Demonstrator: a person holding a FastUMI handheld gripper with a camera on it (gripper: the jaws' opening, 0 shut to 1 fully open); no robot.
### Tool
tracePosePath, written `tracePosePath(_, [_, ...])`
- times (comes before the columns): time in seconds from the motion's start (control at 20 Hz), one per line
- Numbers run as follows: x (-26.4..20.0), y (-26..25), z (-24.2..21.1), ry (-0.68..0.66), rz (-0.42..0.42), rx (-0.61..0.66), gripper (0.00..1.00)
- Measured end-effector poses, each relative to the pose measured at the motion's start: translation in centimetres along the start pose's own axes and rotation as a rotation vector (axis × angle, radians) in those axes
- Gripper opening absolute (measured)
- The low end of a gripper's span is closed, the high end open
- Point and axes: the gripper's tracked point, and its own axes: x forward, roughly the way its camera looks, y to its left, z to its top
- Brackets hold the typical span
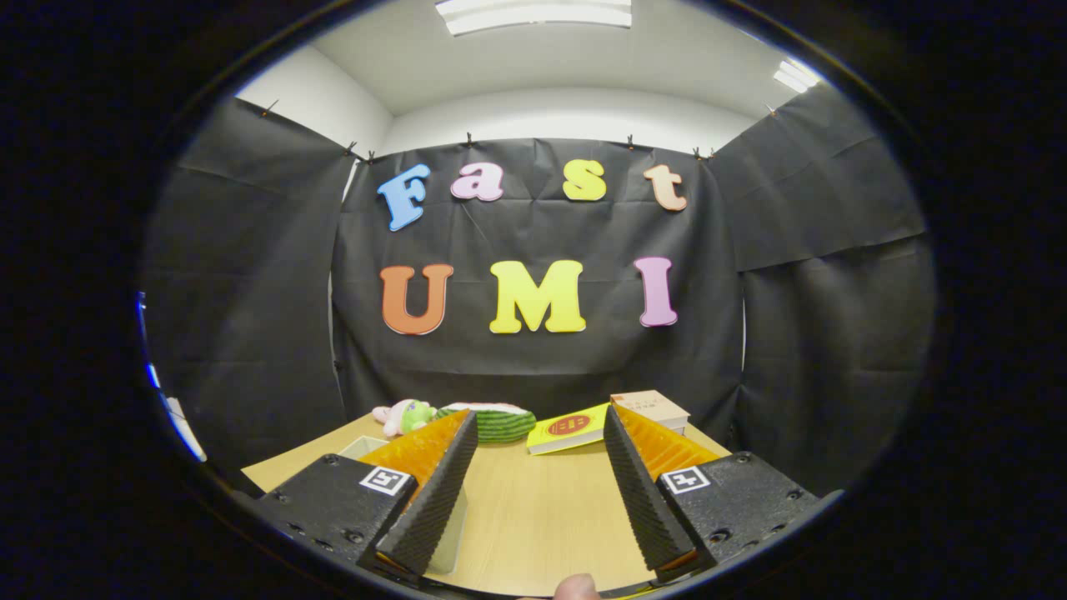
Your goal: Open the storage box then place both shoes into the box .Put the left shoe in first, then the right shoe, with the right side of both shoes facing outward in a uniform manner.
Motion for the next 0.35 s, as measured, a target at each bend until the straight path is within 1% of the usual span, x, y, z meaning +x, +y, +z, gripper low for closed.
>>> tracePosePath(0.35, [-0.32,-0.33,0.13,-0.003,-0.039,-0.014,0.94])
